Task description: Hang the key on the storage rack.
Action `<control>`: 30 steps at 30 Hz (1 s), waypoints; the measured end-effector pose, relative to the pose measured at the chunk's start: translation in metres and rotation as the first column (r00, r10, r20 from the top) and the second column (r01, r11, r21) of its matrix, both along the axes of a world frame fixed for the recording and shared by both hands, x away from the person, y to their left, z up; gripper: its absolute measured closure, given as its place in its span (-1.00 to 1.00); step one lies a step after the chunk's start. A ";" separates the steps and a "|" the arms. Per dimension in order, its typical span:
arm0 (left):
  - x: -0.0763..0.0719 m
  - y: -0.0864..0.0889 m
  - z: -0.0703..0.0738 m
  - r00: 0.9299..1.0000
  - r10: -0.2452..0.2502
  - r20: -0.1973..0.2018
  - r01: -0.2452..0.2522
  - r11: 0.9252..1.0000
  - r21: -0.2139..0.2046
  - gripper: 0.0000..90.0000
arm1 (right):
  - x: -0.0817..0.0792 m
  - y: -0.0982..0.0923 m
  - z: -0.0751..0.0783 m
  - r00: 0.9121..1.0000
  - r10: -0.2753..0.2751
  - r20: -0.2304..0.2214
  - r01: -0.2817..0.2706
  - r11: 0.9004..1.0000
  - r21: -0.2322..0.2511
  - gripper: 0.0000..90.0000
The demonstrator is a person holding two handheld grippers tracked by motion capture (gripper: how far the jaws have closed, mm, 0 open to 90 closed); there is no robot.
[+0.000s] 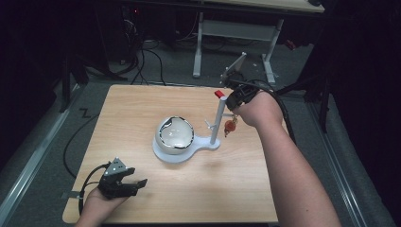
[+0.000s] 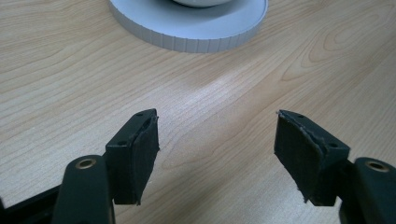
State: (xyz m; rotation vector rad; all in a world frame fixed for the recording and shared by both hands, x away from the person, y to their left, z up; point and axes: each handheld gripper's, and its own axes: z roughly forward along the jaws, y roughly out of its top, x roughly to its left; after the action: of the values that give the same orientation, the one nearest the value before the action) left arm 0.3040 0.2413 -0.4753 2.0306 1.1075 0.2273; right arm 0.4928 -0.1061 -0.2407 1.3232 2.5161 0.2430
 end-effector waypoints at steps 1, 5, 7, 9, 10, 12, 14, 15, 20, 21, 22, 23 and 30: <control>0.000 0.000 0.000 1.000 0.000 0.000 0.000 1.000 0.000 -0.31 | 0.001 0.001 0.000 1.000 0.011 -0.001 -0.011 1.000 0.003 0.67; 0.000 0.000 0.000 1.000 0.000 -0.001 0.000 1.000 0.000 -0.31 | 0.002 0.002 -0.001 1.000 0.003 0.004 -0.003 1.000 -0.006 0.66; 0.000 0.000 0.000 1.000 -0.001 -0.001 0.001 1.000 0.000 -0.31 | 0.003 0.001 -0.001 1.000 -0.016 0.011 0.016 1.000 0.005 0.63; 0.000 0.000 0.000 1.000 -0.003 -0.001 0.003 1.000 0.002 -0.31 | 0.003 -0.002 0.002 0.998 -0.040 0.037 0.040 0.999 0.010 0.56; 0.000 0.000 0.000 1.000 -0.005 -0.002 0.005 1.000 0.003 -0.31 | 0.003 -0.003 0.002 0.998 -0.045 0.034 0.044 0.999 0.017 0.56; 0.000 -0.001 0.000 1.000 -0.006 0.000 0.006 1.000 0.005 -0.31 | 0.001 -0.007 0.005 0.998 -0.045 0.039 0.045 0.999 0.008 0.55; 0.000 -0.001 0.000 1.000 -0.006 0.001 0.006 1.000 0.005 -0.31 | -0.002 -0.010 0.006 0.998 -0.045 0.045 0.045 0.999 0.011 0.54; 0.001 -0.001 -0.001 1.000 -0.006 0.001 0.006 1.000 0.005 -0.31 | -0.003 -0.012 0.006 0.998 -0.046 0.047 0.046 0.999 0.015 0.52; 0.000 -0.002 -0.001 1.000 -0.008 0.000 0.008 1.000 0.010 -0.31 | -0.009 -0.021 0.002 0.997 -0.054 0.048 0.053 0.998 0.020 0.46; 0.000 -0.003 -0.001 1.000 -0.009 0.000 0.009 1.000 0.012 -0.31 | -0.011 -0.023 0.001 0.997 -0.057 0.050 0.056 0.998 0.019 0.43; 0.000 -0.003 -0.001 1.000 -0.009 0.000 0.009 1.000 0.013 -0.31 | -0.013 -0.025 -0.001 0.997 -0.060 0.052 0.059 0.998 0.022 0.39; 0.000 -0.003 -0.002 1.000 -0.010 0.000 0.010 1.000 0.014 -0.31 | -0.014 -0.028 -0.003 0.997 -0.058 0.054 0.057 0.998 0.027 0.34; 0.000 -0.004 -0.006 1.000 -0.013 -0.001 0.013 0.999 0.029 -0.31 | -0.030 -0.047 -0.029 0.992 -0.059 0.107 0.052 0.997 0.065 0.08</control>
State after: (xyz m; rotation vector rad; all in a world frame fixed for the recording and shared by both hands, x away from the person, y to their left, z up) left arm 0.3039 0.2374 -0.4812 2.0633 1.0971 0.2367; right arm 0.4632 -0.1529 -0.2698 1.3628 2.3954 0.3739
